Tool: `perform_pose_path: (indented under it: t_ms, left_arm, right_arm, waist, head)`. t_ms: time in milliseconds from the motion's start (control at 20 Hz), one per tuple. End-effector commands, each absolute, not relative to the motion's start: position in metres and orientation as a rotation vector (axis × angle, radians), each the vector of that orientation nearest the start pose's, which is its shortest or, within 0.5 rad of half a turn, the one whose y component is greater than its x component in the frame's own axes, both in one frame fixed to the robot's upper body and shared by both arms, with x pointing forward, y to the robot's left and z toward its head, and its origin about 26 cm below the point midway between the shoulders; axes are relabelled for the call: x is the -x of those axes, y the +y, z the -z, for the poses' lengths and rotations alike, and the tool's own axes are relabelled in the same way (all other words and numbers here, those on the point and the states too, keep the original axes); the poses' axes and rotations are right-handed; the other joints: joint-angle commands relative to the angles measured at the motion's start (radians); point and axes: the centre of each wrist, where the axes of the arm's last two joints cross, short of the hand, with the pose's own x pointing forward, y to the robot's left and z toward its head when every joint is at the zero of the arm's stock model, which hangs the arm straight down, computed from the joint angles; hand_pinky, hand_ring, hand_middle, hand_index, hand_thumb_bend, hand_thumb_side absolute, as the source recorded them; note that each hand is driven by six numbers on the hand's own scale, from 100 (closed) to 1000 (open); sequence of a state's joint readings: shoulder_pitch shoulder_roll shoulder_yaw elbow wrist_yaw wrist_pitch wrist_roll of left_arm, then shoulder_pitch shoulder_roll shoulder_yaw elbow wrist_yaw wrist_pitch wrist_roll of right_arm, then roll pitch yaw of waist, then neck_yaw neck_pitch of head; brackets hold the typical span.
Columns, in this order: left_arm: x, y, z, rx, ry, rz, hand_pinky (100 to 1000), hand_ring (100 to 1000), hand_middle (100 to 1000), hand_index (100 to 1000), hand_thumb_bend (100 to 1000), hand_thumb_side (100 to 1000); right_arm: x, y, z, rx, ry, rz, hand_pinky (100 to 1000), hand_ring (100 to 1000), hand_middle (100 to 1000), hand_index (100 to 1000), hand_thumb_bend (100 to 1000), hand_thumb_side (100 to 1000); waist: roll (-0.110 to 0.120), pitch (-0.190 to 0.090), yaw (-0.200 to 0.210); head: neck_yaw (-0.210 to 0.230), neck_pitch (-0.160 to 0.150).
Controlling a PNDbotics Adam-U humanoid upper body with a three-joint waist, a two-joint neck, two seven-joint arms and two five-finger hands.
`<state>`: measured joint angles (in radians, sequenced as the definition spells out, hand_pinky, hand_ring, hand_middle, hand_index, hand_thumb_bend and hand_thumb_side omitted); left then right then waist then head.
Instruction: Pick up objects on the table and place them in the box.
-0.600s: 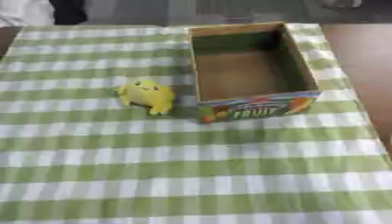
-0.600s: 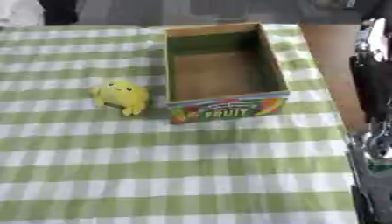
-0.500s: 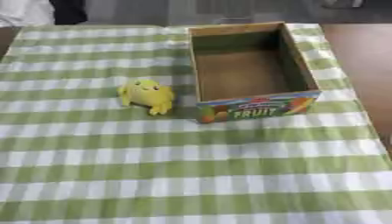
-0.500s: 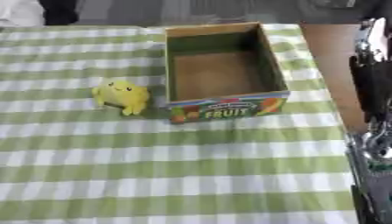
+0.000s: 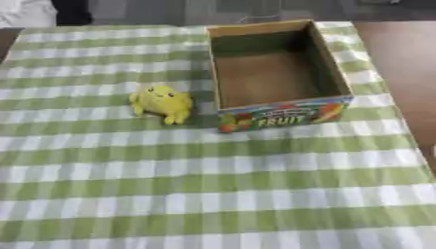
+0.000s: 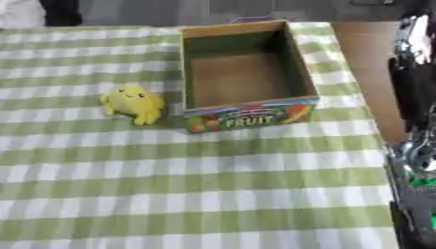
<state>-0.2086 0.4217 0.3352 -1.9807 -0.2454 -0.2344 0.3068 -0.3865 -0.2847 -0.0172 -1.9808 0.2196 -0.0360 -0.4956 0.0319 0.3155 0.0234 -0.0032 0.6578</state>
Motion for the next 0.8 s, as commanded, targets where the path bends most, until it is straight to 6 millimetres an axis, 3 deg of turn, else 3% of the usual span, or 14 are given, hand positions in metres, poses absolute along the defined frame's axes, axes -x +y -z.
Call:
perform_pose_path:
  t_ms: [50,350,450,800]
  left_arm:
    - [-0.277,0.370,-0.241,-1.140,-2.447,0.293,771,615,626,867,208,845]
    - [-0.300,0.387,-0.262,-1.260,-2.290,0.677,769,627,637,865,192,841]
    - [-0.305,0.393,-0.266,-1.289,-2.237,0.799,772,652,657,865,203,819]
    - [-0.322,0.400,-0.288,-1.415,-1.982,1.291,793,760,742,892,203,877]
  right_arm:
    - [-0.306,-0.252,-0.226,0.624,-2.494,0.120,777,825,560,871,100,579]
    - [-0.306,-0.252,-0.225,0.622,-2.490,0.104,778,826,560,871,100,580]
    - [-0.306,-0.252,-0.225,0.621,-2.491,0.099,778,826,560,871,100,579]
    - [-0.306,-0.250,-0.226,0.605,-2.493,0.075,777,825,560,871,100,583]
  waist:
    - [0.004,-0.023,-0.001]
    - [0.011,-0.028,-0.005]
    - [0.013,-0.027,-0.009]
    - [0.016,-0.032,-0.015]
  head:
    - [-0.005,0.005]
    - [-0.007,0.005]
    - [-0.008,0.005]
    - [-0.002,0.002]
